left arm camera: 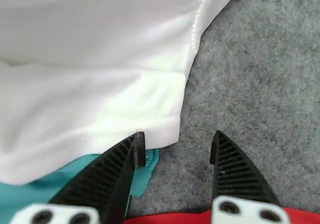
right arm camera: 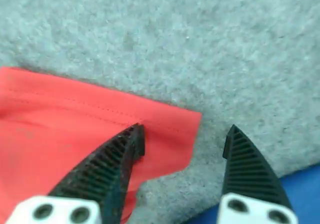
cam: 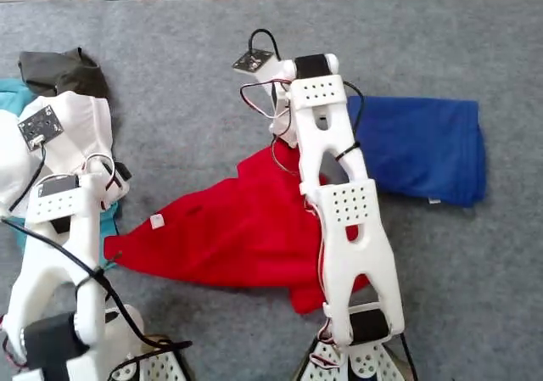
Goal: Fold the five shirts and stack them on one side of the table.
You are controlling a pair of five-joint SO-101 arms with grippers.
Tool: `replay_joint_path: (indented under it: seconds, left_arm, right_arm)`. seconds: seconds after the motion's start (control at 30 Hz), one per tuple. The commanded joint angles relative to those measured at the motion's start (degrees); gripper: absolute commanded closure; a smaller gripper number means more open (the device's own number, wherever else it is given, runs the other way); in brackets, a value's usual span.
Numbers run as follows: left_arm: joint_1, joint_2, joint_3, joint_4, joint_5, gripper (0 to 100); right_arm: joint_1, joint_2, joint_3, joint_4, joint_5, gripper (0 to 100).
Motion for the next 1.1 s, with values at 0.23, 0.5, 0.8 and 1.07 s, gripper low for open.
replay_joint_path:
  seconds: [0.23, 0.5, 0.8, 1.07]
  left_arm:
    - [-0.1, 1.2, -3.6, -0.8, -0.4, 77]
    - [-0.1, 1.2, -3.6, -0.8, -0.4, 77]
    - [-0.1, 1.1, -3.6, -0.8, -0.4, 77]
    - [-1.9, 1.1, -3.7, -0.3, 6.6, 77]
  right_arm:
    - [1.4, 3.8, -2.0, -0.9, 1.3, 73.4]
    - [1.7, 4.0, -2.5, -0.6, 0.8, 90.0]
    - [2.6, 3.5, -3.6, -0.9, -4.0, 96.7]
    - [6.9, 3.5, -16.6, -9.1, -23.6, 98.5]
